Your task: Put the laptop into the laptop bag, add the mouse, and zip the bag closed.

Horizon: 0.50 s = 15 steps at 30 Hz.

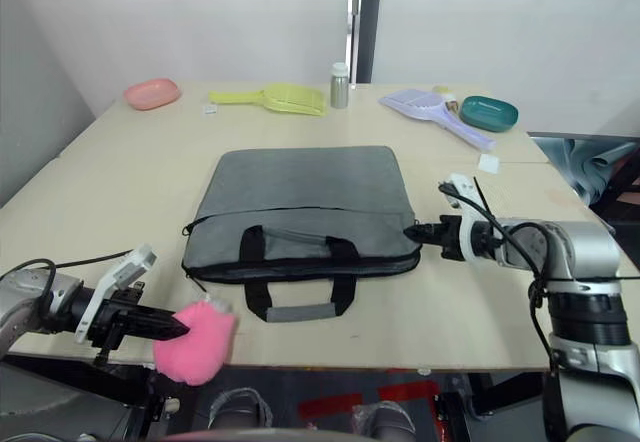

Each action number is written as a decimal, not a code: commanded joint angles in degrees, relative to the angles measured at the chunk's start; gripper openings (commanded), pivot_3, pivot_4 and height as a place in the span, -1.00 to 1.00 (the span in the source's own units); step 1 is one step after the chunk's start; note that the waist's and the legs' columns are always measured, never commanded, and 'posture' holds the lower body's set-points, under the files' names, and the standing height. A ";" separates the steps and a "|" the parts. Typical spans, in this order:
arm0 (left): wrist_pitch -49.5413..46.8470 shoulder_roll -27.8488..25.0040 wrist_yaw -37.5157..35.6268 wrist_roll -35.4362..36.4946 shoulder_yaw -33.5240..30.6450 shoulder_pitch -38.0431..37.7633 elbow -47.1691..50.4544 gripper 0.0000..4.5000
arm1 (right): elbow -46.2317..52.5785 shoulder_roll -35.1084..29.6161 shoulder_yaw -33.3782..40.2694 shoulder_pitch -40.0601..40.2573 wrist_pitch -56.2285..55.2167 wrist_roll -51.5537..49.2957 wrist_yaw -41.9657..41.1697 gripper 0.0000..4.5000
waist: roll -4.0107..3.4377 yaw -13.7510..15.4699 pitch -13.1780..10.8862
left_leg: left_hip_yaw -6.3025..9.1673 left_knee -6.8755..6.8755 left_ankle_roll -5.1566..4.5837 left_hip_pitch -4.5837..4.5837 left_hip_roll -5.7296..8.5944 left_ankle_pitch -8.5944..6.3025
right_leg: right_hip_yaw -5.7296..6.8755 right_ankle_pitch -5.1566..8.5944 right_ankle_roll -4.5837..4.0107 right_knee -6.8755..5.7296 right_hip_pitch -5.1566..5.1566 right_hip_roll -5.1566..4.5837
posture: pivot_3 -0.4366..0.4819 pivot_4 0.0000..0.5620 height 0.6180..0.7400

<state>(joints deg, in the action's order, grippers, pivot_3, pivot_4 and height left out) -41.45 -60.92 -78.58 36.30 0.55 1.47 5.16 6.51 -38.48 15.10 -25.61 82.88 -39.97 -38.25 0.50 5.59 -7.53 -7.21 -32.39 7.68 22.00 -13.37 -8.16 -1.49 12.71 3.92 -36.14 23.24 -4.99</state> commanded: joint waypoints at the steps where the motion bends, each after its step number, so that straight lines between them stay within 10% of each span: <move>1: -0.19 -0.63 -0.95 -0.16 -0.99 0.03 0.18 -1.00 | 5.98 1.50 2.53 0.90 3.09 -4.10 0.38 -0.99 | 0.00 0.01 0.00 | 0.00 0.00 0.00 -0.01 0.00 0.00 | 0.00 0.00 0.00 0.00 0.00 0.00 | -0.05 -0.47 1.00; 15: -1.55 0.37 -1.77 0.05 0.27 1.19 2.60 -1.00 | 13.00 14.16 8.19 2.32 9.05 -5.51 8.63 -0.99 | -0.04 -0.06 -0.02 | -0.04 0.02 0.11 0.04 -0.01 0.06 | -0.03 0.00 0.00 -0.03 0.11 0.00 | -0.05 -0.47 1.00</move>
<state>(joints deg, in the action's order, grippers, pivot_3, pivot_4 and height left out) -43.42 -60.92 -79.41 36.05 0.79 1.65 6.87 16.49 -24.95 21.81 -23.01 91.59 -43.50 -29.70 0.45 5.53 -7.55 -7.25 -32.38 7.80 22.04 -13.38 -8.10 -1.51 12.71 3.92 -36.17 23.34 -4.99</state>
